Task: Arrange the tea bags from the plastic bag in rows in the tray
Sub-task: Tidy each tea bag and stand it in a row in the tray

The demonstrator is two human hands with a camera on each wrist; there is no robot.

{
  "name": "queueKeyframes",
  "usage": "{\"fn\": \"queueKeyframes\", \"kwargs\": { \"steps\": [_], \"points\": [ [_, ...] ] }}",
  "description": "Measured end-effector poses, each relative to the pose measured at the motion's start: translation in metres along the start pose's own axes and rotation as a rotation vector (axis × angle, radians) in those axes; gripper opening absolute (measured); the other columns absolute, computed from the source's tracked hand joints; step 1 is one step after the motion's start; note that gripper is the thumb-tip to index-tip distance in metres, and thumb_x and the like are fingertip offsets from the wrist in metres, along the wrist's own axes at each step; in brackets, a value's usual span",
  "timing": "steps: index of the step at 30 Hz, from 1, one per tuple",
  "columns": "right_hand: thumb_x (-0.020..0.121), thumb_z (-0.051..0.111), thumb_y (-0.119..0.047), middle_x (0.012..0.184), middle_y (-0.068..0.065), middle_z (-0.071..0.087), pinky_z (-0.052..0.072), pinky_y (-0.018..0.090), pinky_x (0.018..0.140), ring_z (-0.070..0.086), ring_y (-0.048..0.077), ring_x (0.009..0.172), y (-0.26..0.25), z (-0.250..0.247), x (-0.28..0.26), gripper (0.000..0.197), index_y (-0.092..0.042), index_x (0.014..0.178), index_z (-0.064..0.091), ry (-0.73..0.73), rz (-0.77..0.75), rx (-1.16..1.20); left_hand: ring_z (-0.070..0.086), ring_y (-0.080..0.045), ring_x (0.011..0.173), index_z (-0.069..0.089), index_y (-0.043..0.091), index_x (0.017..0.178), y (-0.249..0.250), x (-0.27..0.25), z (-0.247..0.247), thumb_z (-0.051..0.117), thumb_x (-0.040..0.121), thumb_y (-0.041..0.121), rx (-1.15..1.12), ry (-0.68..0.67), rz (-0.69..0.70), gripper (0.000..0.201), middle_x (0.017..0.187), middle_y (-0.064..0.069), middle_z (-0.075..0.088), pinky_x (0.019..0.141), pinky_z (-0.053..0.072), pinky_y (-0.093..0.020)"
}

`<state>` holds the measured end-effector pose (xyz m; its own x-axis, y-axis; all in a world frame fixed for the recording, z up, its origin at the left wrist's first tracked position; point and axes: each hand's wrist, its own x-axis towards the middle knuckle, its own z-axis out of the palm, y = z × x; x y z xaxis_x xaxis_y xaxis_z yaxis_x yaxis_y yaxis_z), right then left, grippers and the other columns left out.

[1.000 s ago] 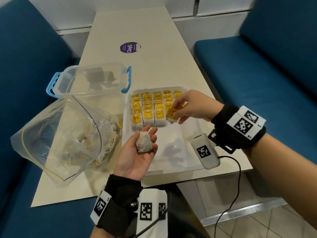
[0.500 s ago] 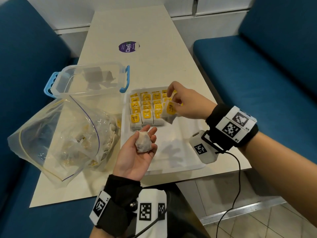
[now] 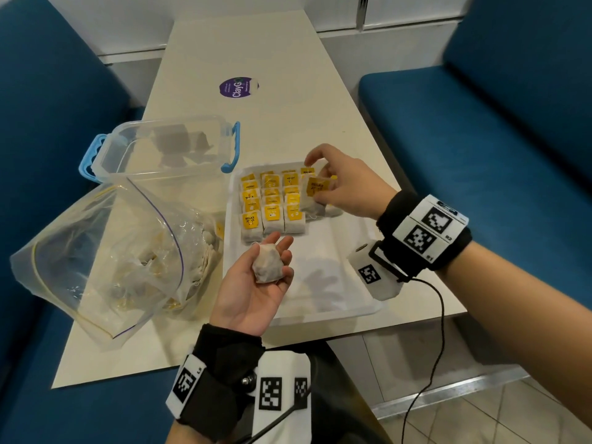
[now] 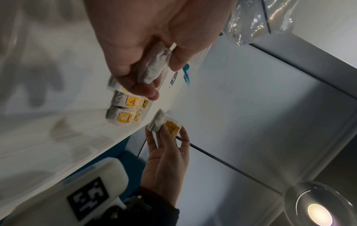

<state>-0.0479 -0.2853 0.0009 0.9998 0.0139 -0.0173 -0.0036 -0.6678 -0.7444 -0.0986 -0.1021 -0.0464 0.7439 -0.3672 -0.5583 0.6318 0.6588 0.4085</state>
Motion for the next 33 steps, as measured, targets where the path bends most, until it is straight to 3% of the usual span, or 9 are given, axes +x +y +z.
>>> {"fn": "queueKeyframes", "kwargs": {
  "steps": [2,5,12,14,18,21,27,30,33],
  "points": [
    [0.076,0.067,0.004,0.09,0.012,0.056,0.056,0.033,0.068,0.062,0.028,0.08,0.002,0.004,0.003,0.034,-0.012,0.101,0.051,0.007,0.092,0.202,0.059,-0.013,0.066,0.054,0.004,0.124,0.0,0.0,0.0,0.035,0.1,0.023,-0.001,-0.001,-0.001,0.036,0.106,-0.012,0.066,0.053,0.05,-0.018],
    [0.075,0.071,0.002,0.083,0.011,0.062,0.056,0.027,0.057,0.061,0.02,0.069,0.009,0.011,0.009,0.019,-0.012,0.082,0.059,0.081,0.197,0.311,0.057,-0.013,0.069,0.054,0.004,0.122,-0.001,0.0,0.001,0.035,0.1,0.023,-0.001,-0.008,-0.005,0.035,0.106,-0.012,0.065,0.054,0.051,-0.018],
    [0.083,0.069,-0.021,0.087,0.004,0.062,0.05,0.033,0.078,0.057,0.017,0.078,0.037,0.033,0.026,0.019,-0.005,0.094,0.069,0.183,0.377,0.133,0.056,-0.013,0.07,0.055,0.004,0.121,-0.003,0.0,0.002,0.035,0.1,0.022,0.004,-0.014,-0.01,0.034,0.103,-0.012,0.066,0.053,0.051,-0.018],
    [0.087,0.064,-0.02,0.092,0.007,0.061,0.052,0.035,0.068,0.058,0.02,0.069,0.04,0.038,0.027,0.02,-0.004,0.098,0.066,0.193,0.413,0.16,0.056,-0.013,0.07,0.055,0.004,0.121,-0.003,0.0,0.001,0.036,0.1,0.022,0.003,-0.013,-0.012,0.034,0.103,-0.012,0.066,0.053,0.051,-0.018],
    [0.093,0.051,-0.005,0.103,0.018,0.062,0.051,0.026,0.04,0.057,0.016,0.05,0.039,0.044,0.029,0.017,-0.002,0.107,0.061,0.134,0.491,0.224,0.057,-0.013,0.069,0.056,0.004,0.119,-0.003,0.001,0.0,0.035,0.1,0.022,0.006,-0.013,-0.014,0.033,0.101,-0.012,0.067,0.053,0.051,-0.018],
    [0.092,0.04,0.007,0.113,0.024,0.06,0.046,0.021,0.032,0.057,0.015,0.043,0.038,0.046,0.032,0.026,-0.002,0.107,0.06,0.122,0.549,0.245,0.056,-0.013,0.069,0.056,0.004,0.119,-0.003,0.001,0.0,0.035,0.1,0.022,0.005,-0.014,-0.014,0.033,0.102,-0.012,0.067,0.053,0.05,-0.018],
    [0.091,0.035,0.006,0.107,0.019,0.059,0.046,0.032,0.047,0.058,0.031,0.07,0.044,0.049,0.032,0.032,-0.002,0.109,0.061,0.159,0.576,0.226,0.057,-0.012,0.069,0.055,0.004,0.12,-0.002,0.0,-0.001,0.035,0.1,0.023,0.001,-0.008,-0.013,0.034,0.104,-0.012,0.066,0.053,0.05,-0.018],
    [0.091,0.038,0.007,0.1,0.02,0.061,0.047,0.033,0.047,0.066,0.034,0.076,0.046,0.05,0.036,0.023,-0.003,0.084,0.058,0.15,0.581,0.198,0.056,-0.013,0.07,0.054,0.004,0.121,-0.001,0.001,0.0,0.035,0.1,0.023,0.001,-0.004,-0.01,0.034,0.105,-0.012,0.066,0.052,0.05,-0.018],
    [0.09,0.048,0.0,0.082,0.012,0.057,0.046,0.022,0.035,0.061,0.006,0.044,0.057,0.05,0.039,0.031,-0.014,0.064,0.041,0.075,0.56,0.151,0.056,-0.012,0.069,0.054,0.004,0.122,-0.002,0.001,0.0,0.035,0.1,0.023,0.004,-0.005,-0.014,0.035,0.104,-0.011,0.066,0.052,0.05,-0.018]
  ]
}}
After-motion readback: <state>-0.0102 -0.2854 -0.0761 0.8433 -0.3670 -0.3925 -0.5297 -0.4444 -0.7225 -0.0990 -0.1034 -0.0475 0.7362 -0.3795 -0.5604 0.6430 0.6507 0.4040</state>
